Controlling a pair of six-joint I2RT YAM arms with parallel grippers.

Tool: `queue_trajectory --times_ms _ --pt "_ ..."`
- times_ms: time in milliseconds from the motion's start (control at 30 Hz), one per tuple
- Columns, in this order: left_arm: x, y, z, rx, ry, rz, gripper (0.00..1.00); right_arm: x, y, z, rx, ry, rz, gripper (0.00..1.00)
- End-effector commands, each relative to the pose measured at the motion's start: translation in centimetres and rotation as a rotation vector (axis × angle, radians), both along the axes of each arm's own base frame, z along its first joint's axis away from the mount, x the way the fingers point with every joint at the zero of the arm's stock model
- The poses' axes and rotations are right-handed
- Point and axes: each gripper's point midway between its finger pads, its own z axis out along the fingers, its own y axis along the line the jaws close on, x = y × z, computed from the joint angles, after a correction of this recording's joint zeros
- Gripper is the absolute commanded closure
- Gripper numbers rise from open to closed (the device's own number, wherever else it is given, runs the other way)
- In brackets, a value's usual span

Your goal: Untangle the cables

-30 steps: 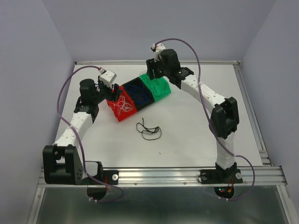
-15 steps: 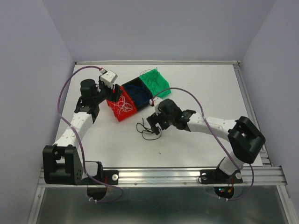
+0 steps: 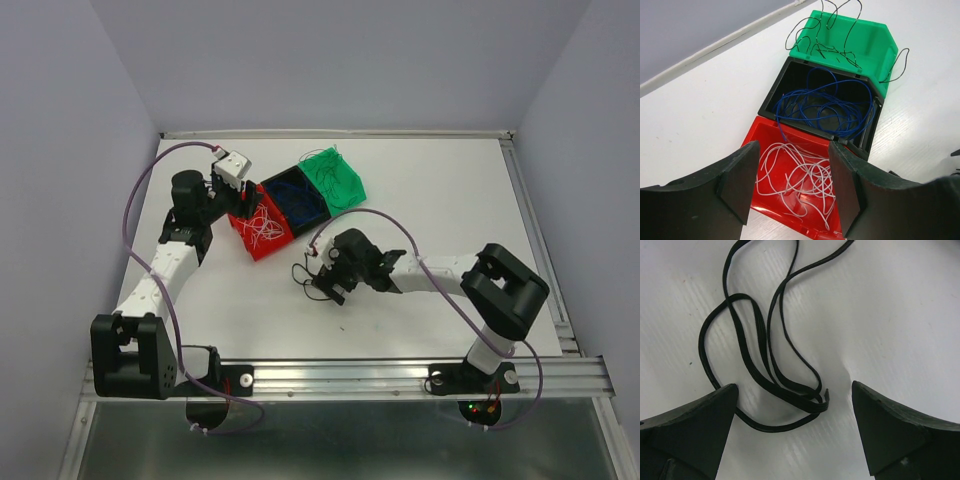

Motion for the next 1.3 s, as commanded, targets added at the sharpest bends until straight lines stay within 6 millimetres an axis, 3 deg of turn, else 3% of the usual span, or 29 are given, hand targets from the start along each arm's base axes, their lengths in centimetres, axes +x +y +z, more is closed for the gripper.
queue_trajectory --times_ms 0,167,267,367,400,533,567,633,667,800,833,900,933,1167,1233,1267 --pt "-0.2 -0.3 1.6 0.004 -0.065 -0.016 0.32 0.0 3.3 2.1 0.065 -0.084 0.22 0.0" --pt "-0.1 -0.3 1.6 0.006 -0.062 -0.016 0.32 -1.6 4.1 1.6 0.097 -0.03 0.302 0.0" --pt "-0.1 -0.3 1.6 0.004 -0.062 -0.016 0.32 -2.0 4.0 0.7 0.081 0.012 0.305 0.08" --pt "-0.1 -0.2 1.6 0.005 -0.063 -0.013 0.32 -2.0 3.9 -0.4 0.057 0.051 0.281 0.28" --pt "-0.1 -0.3 1.6 0.005 -0.063 -0.014 0.32 -1.7 3.9 -0.6 0.05 0.054 0.259 0.42" --pt "-0.1 -0.2 1.7 0.006 -0.065 -0.015 0.32 -1.9 3.2 -2.3 -0.002 0.102 0.225 0.67" --pt "-0.1 -0.2 1.6 0.006 -0.064 -0.013 0.32 -1.6 3.2 -2.3 -0.004 0.099 0.212 0.84" --pt "-0.1 -0.2 1.6 0.007 -0.065 -0.014 0.32 -1.2 2.9 -1.6 0.001 0.076 0.174 0.99" --pt "-0.1 -0.2 1.6 0.007 -0.065 -0.014 0.32 -0.8 2.8 -1.2 0.011 0.062 0.147 1.0" --pt "-0.1 -0.2 1.6 0.005 -0.063 -0.013 0.32 1.9 2.8 5.0 0.158 -0.061 -0.002 0.99" --pt "-0.1 -0.2 1.7 0.006 -0.065 -0.015 0.32 3.1 2.5 8.0 0.218 -0.13 -0.059 0.99" --pt "-0.1 -0.2 1.7 0.006 -0.065 -0.013 0.32 5.2 1.6 11.1 0.281 -0.166 -0.144 1.0" --pt "-0.2 -0.2 1.8 0.005 -0.068 -0.013 0.32 7.2 0.3 12.5 0.299 -0.195 -0.222 0.99" --pt "-0.2 -0.2 1.8 0.005 -0.066 -0.013 0.32 16.0 -2.2 19.1 0.45 -0.252 -0.41 0.99" --pt "-0.3 -0.3 1.8 0.003 -0.067 -0.014 0.32 17.8 -1.9 19.1 0.447 -0.261 -0.423 1.0" --pt "-0.2 -0.2 1.7 0.004 -0.065 -0.011 0.32 19.4 -2.2 21.0 0.47 -0.299 -0.455 0.99"
